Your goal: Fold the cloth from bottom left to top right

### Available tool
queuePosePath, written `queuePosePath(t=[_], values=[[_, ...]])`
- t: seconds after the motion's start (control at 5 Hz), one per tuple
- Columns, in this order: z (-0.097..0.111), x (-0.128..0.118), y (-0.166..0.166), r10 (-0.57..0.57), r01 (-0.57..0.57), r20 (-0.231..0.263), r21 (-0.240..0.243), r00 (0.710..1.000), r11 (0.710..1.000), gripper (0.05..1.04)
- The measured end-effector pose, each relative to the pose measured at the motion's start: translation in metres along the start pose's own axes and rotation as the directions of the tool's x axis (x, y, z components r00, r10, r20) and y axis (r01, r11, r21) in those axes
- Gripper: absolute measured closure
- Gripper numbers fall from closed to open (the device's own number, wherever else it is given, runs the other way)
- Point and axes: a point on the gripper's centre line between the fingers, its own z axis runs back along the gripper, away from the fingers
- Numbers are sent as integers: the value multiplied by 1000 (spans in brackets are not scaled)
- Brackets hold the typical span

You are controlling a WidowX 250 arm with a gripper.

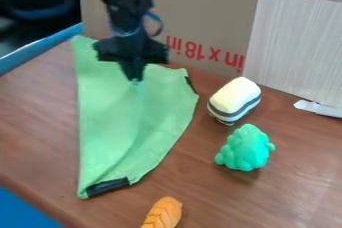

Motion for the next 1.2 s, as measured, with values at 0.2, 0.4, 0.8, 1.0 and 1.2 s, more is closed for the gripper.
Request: queuePosePath(t=[0.2,0.4,0.8,1.0,1.2], values=[[-10,11,-21,28,-28,-15,5,999,1000,1029],[-23,14,-44,34,-33,-30,14,999,999,1029],[-35,8,-71,14,-14,-21,28,1000,1000,876],[-35,11,-74,21,-21,0,13,1000,1000,594],[-25,15,-78,41,-41,3,-21,999,999,302]])
